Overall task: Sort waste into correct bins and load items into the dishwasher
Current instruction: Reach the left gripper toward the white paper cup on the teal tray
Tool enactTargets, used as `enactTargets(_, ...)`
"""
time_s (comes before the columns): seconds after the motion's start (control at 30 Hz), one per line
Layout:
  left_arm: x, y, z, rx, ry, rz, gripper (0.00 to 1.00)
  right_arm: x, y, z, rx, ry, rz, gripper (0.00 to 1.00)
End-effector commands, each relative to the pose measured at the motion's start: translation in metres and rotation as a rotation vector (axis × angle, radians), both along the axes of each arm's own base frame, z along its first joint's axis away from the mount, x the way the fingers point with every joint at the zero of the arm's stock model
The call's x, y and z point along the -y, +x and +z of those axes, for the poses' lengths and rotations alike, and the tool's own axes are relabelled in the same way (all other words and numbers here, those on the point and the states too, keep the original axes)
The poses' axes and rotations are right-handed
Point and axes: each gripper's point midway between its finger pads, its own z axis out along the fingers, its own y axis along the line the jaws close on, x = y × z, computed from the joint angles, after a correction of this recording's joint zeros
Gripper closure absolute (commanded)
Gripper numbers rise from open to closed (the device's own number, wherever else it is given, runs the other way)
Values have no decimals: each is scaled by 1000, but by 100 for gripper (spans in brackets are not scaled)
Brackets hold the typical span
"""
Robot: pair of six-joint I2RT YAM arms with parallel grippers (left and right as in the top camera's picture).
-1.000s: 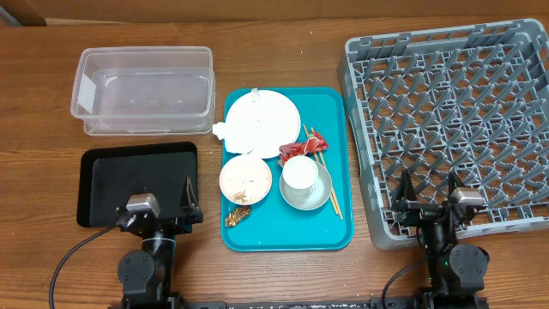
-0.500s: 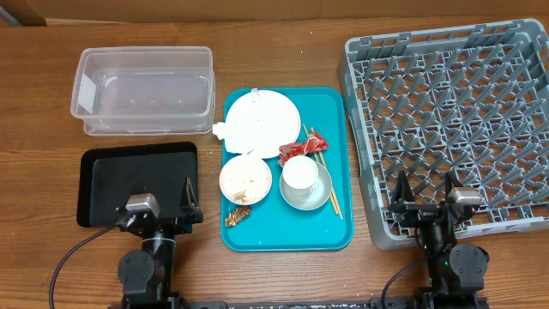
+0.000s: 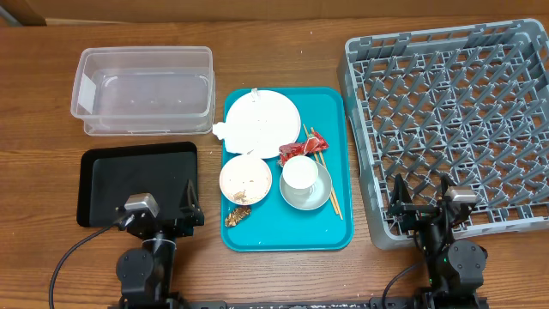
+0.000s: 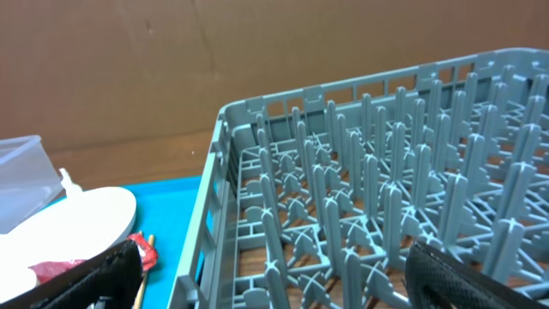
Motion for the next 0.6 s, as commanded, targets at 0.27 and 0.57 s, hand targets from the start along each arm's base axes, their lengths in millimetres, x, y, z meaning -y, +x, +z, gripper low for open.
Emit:
enactTargets(0.27, 6, 2, 32, -114, -20, -30, 0, 7, -17, 53, -10, 78, -45, 0)
enactTargets(0.57, 26, 30, 69, -313, -59, -154, 0, 4, -16, 65, -199, 103, -43, 0)
